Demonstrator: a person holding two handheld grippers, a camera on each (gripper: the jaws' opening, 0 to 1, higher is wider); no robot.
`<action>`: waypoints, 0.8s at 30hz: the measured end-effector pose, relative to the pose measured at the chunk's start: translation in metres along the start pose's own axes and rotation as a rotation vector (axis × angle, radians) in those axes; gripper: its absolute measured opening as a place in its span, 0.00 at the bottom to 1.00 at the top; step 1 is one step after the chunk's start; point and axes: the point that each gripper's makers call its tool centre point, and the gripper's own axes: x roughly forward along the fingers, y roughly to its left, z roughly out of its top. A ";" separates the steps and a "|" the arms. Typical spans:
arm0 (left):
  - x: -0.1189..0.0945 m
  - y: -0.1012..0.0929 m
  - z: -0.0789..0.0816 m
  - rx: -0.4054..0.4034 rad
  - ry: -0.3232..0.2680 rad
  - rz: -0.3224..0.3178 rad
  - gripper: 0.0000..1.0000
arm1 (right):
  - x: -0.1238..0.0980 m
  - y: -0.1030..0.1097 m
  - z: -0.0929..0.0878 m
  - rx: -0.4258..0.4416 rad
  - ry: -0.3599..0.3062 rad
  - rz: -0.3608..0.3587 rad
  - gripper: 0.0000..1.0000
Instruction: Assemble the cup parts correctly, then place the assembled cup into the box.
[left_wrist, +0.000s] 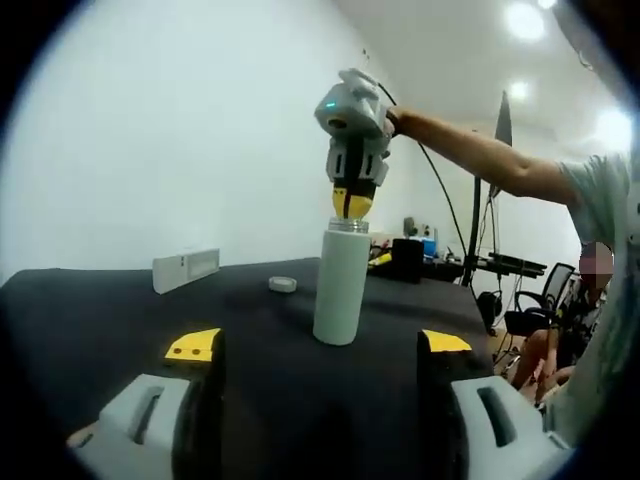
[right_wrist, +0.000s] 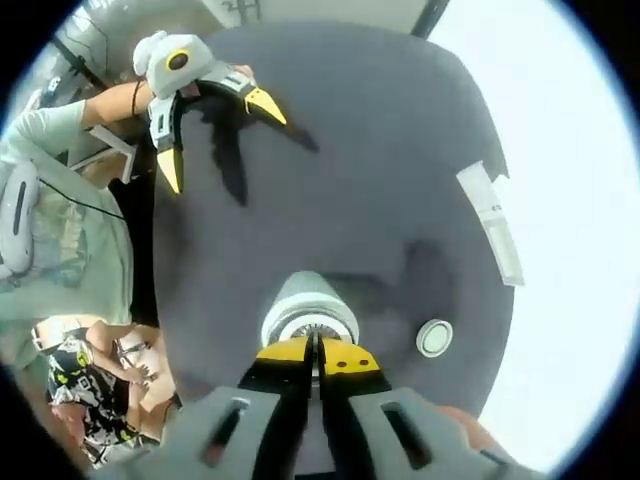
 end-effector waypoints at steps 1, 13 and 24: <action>0.000 0.000 0.001 -0.004 -0.005 -0.002 0.78 | 0.001 0.001 0.000 0.000 0.001 0.002 0.01; 0.000 0.002 0.001 -0.003 -0.006 0.005 0.75 | 0.012 0.007 0.000 -0.010 0.013 0.021 0.01; 0.004 -0.002 -0.001 -0.009 -0.004 0.001 0.74 | 0.011 0.007 0.001 -0.021 0.012 0.011 0.01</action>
